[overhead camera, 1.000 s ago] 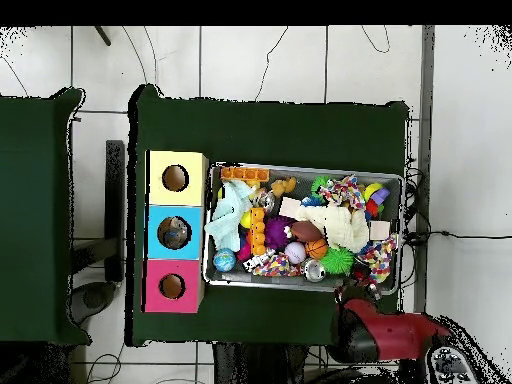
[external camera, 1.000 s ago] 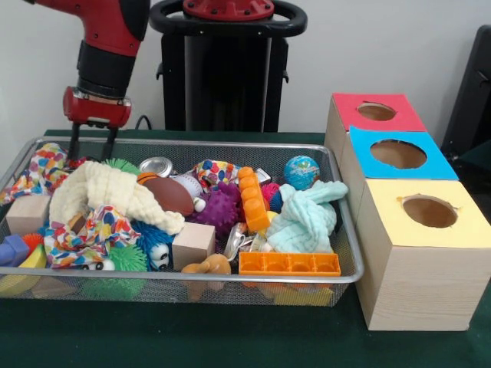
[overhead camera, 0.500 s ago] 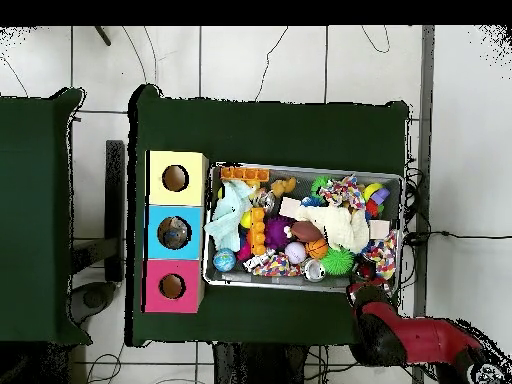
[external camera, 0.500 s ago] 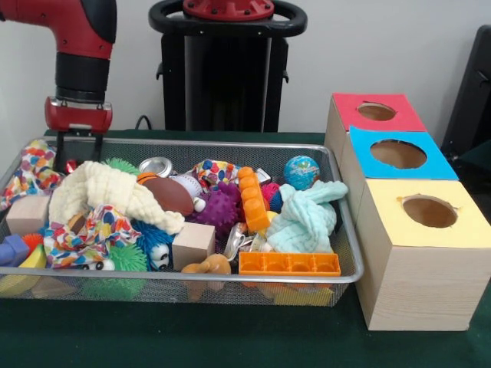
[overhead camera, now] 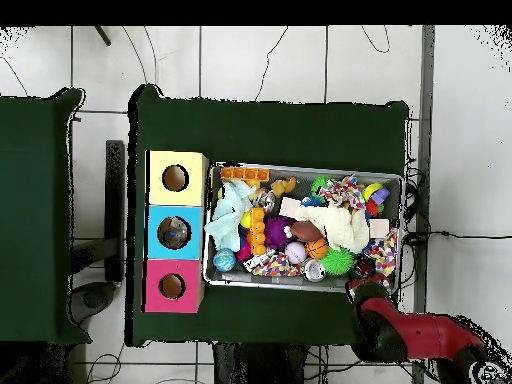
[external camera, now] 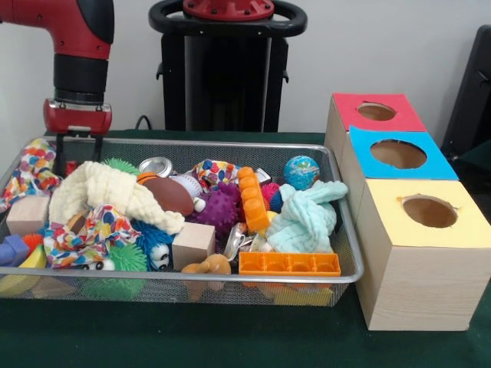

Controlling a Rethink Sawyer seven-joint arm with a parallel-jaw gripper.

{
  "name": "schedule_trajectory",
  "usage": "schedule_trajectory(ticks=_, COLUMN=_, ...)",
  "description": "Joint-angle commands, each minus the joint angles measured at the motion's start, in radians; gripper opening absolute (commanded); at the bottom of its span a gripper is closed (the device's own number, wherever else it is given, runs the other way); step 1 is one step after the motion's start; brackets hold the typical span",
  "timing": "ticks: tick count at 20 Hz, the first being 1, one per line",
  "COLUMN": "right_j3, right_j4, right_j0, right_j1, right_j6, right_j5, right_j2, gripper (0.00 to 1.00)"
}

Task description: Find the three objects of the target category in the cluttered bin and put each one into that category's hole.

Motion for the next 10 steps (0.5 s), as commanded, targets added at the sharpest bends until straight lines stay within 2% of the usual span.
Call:
schedule_trajectory(ticks=1, right_j3=-0.064, right_j4=-0.018, right_j0=0.074, right_j1=0.026, right_j6=0.077, right_j5=0.028, right_j2=0.117, gripper=1.0)
schedule_trajectory(ticks=5, right_j3=-0.068, right_j4=-0.012, right_j0=0.092, right_j1=0.028, right_j6=0.085, right_j5=0.027, right_j2=0.097, gripper=1.0)
schedule_trajectory(ticks=6, right_j3=-0.067, right_j4=-0.011, right_j0=0.093, right_j1=0.028, right_j6=0.088, right_j5=0.028, right_j2=0.098, gripper=0.0)
schedule_trajectory(ticks=10, right_j3=-0.073, right_j4=-0.007, right_j0=0.105, right_j1=0.029, right_j6=0.09, right_j5=0.031, right_j2=0.082, gripper=0.0)
